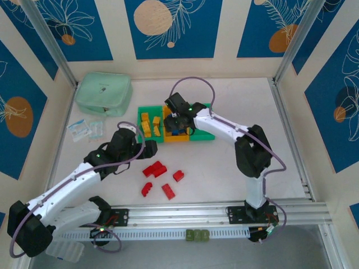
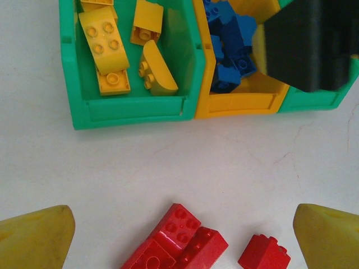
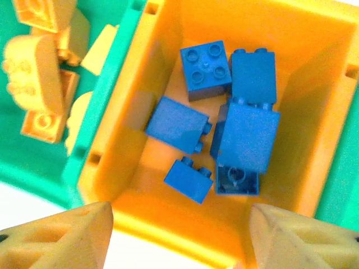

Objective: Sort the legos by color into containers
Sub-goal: Pick up the lego from the bottom-center of the table.

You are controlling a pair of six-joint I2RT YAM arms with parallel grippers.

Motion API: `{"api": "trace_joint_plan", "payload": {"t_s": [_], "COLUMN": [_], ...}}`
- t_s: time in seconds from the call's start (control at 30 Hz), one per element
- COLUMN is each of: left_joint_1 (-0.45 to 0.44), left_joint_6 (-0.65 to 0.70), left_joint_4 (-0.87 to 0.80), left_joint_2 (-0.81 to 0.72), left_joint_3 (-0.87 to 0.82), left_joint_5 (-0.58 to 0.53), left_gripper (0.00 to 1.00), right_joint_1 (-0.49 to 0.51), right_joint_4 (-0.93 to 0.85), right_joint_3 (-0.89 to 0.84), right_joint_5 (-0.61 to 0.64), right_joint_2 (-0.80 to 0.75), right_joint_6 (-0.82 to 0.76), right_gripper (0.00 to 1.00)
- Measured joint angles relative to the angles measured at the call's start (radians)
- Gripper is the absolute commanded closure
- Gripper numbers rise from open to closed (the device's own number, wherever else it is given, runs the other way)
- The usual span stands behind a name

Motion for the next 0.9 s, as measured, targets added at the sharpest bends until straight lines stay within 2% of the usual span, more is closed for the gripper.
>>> {"api": "trace_joint_plan", "payload": {"t_s": [0.3, 0.7, 0.9], "left_joint_1": [0.000, -0.024, -0.055], "left_joint_6": [-0.005, -0.073, -0.109], "left_joint_4": [0.000, 0.008, 0.008], "left_joint_2": [0.026, -0.012, -0.050], "left_joint_3": [0.016, -0.038, -0.076], "left_joint_5": [0.063, 0.106, 0.101], "left_gripper": [0.01, 0.01, 0.01], "right_joint_1": [0.094, 0.238, 0.305], "right_joint_4": [-0.015, -0.056, -0.031], "right_joint_3": [-0.206, -0.475, -0.581], "right_joint_5": [-0.004, -0.011, -0.013], "right_joint_2": [-0.196, -0.352, -0.368], "right_joint_6": [0.024, 0.114, 0.163], "right_gripper": [0.26, 0.19, 0.14]}}
